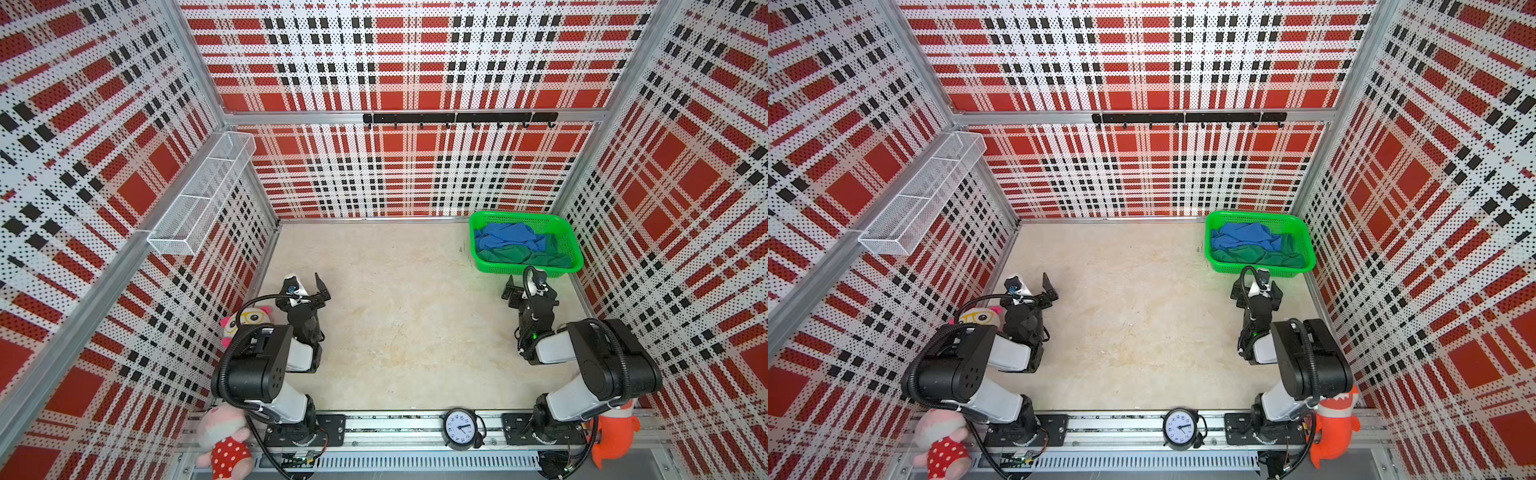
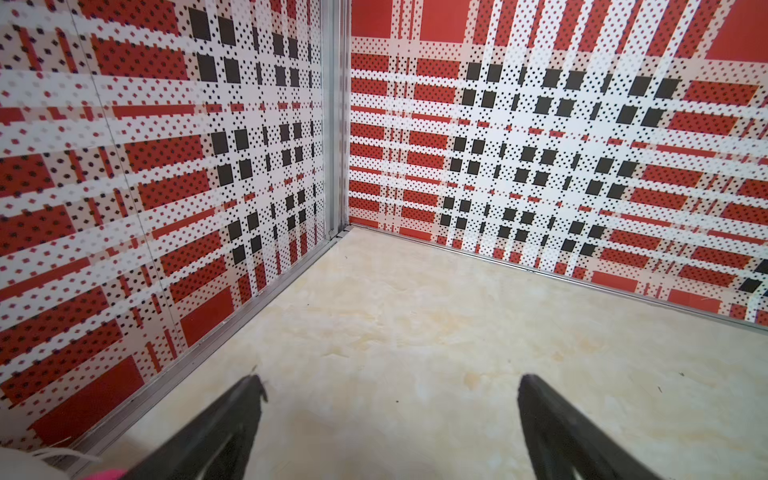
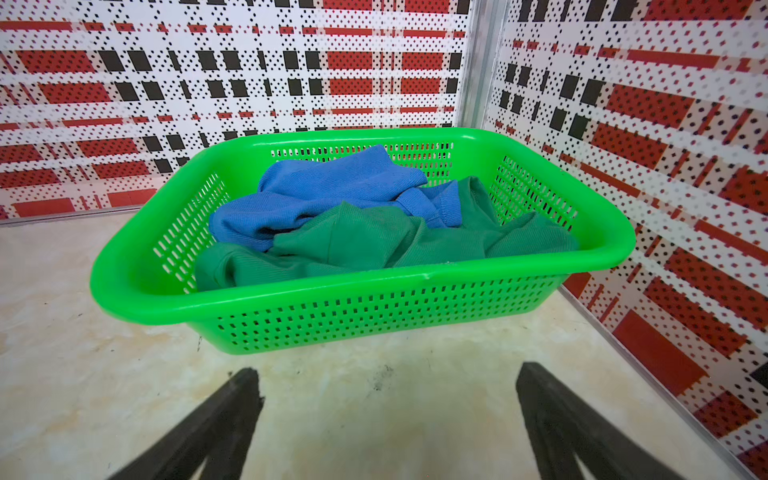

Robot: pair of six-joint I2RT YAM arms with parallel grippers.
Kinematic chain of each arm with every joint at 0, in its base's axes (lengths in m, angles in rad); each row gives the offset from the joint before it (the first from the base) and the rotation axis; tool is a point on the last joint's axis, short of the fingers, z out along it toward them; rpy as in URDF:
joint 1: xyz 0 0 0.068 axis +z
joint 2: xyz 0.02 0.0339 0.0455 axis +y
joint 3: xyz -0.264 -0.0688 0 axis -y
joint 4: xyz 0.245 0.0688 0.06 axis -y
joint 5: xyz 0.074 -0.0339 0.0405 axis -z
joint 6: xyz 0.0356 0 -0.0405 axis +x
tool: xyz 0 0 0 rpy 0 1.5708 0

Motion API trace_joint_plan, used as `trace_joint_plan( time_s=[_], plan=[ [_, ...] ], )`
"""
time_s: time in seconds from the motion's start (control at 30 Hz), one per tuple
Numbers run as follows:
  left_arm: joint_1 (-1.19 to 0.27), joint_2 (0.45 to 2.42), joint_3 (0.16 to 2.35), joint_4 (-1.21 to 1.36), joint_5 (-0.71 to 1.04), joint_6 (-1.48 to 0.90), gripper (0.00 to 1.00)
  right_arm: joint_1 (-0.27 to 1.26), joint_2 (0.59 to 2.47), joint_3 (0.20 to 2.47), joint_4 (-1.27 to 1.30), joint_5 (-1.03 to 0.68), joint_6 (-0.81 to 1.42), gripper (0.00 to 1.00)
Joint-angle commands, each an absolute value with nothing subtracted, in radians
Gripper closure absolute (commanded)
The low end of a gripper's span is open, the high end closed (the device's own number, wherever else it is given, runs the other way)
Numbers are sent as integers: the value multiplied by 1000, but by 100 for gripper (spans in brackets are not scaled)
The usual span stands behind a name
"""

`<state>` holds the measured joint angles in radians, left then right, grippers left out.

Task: Fold and stack the tank tops

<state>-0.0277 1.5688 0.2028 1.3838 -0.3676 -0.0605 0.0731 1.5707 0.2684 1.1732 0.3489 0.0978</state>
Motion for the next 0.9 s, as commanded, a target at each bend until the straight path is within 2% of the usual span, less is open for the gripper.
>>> trace_joint_plan(
  time_s=[0.0, 0.87],
  plan=[
    [-30, 1572, 199, 1417, -375, -52, 2, 68, 1575, 269, 1204, 348, 91, 0],
    [-26, 1574, 206, 1408, -370, -54, 2, 67, 1575, 278, 1192, 339, 93, 0]
  ],
)
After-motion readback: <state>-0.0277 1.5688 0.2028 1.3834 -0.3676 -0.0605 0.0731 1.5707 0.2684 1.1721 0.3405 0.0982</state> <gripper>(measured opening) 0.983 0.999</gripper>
